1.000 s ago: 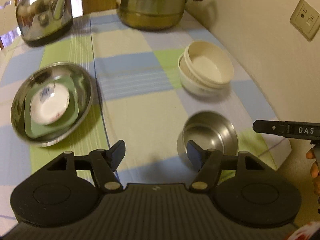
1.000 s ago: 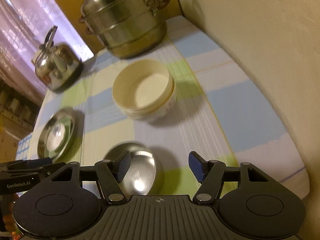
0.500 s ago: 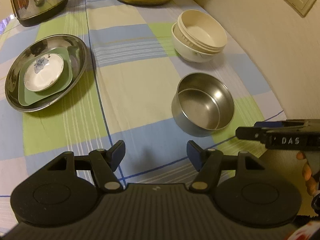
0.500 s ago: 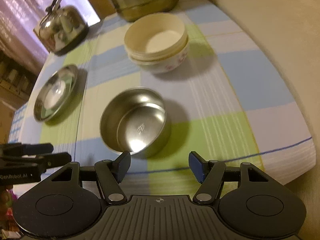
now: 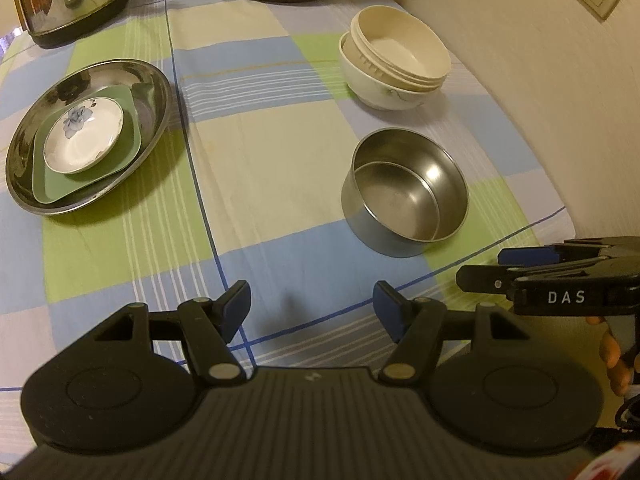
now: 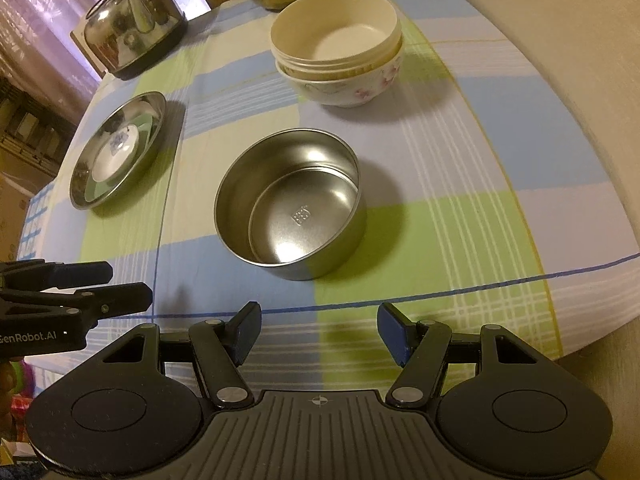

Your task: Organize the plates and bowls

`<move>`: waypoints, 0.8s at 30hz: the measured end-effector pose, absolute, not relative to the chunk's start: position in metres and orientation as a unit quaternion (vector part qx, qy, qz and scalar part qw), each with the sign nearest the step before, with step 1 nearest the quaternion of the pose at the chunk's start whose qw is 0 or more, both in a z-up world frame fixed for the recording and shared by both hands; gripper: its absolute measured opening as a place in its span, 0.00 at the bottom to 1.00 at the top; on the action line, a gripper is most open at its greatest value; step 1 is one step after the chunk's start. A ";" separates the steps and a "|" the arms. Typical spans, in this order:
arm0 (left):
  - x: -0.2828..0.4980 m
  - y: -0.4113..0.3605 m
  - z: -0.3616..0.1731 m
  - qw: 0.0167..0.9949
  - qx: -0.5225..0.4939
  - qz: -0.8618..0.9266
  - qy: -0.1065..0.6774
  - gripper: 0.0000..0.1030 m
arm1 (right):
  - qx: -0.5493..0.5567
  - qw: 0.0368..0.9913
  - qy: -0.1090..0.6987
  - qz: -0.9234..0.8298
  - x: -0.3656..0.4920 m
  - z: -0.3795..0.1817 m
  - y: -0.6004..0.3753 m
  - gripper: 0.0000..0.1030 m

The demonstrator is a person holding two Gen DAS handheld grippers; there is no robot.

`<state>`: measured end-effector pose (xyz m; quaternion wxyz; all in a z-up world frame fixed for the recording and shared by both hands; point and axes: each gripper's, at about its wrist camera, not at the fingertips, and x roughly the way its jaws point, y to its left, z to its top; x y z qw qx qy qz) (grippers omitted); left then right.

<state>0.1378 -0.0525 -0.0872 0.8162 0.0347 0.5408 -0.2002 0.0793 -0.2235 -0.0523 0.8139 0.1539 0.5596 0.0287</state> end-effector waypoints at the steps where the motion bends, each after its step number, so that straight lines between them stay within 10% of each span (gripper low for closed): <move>1: 0.138 -0.053 -0.087 0.816 0.035 -0.201 0.540 0.63 | 0.153 0.814 0.559 0.028 0.079 -0.052 -0.224 0.62; 24: 0.157 -0.086 -0.084 0.836 0.031 -0.243 0.492 0.51 | 0.160 0.838 0.522 -0.015 0.096 -0.043 -0.248 0.62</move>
